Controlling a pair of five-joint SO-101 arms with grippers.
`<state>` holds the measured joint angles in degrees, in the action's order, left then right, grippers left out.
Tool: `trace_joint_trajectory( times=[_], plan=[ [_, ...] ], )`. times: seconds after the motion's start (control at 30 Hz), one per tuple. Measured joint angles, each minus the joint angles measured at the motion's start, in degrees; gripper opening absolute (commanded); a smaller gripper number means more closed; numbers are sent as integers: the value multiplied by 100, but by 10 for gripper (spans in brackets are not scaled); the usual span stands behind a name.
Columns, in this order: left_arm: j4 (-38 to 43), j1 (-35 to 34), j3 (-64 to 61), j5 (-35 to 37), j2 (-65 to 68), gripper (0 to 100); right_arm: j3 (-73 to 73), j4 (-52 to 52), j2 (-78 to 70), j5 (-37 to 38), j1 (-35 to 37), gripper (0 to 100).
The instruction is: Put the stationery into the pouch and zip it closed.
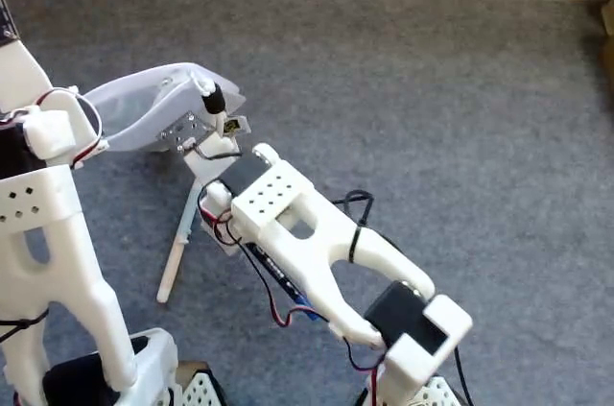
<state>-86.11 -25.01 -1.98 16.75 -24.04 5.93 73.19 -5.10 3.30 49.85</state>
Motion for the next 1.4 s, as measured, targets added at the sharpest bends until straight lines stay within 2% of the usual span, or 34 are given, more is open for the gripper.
trace_joint_trajectory(
  times=[0.33, 0.87, 1.27, 1.4],
  plan=[
    [0, 0, 0, 0, 0, 8, 1143, -475, 1626, 9, 141, 6],
    [0, 70, -9, 0, -9, 8, 3288, -2505, 4176, 9, 149, 6],
    [0, 475, -26, -9, -62, 8, 4897, -4431, 5758, 9, 149, 6],
    [0, 501, -44, -9, -70, 8, 5134, -4888, 6057, -492, 149, 6]
  ],
)
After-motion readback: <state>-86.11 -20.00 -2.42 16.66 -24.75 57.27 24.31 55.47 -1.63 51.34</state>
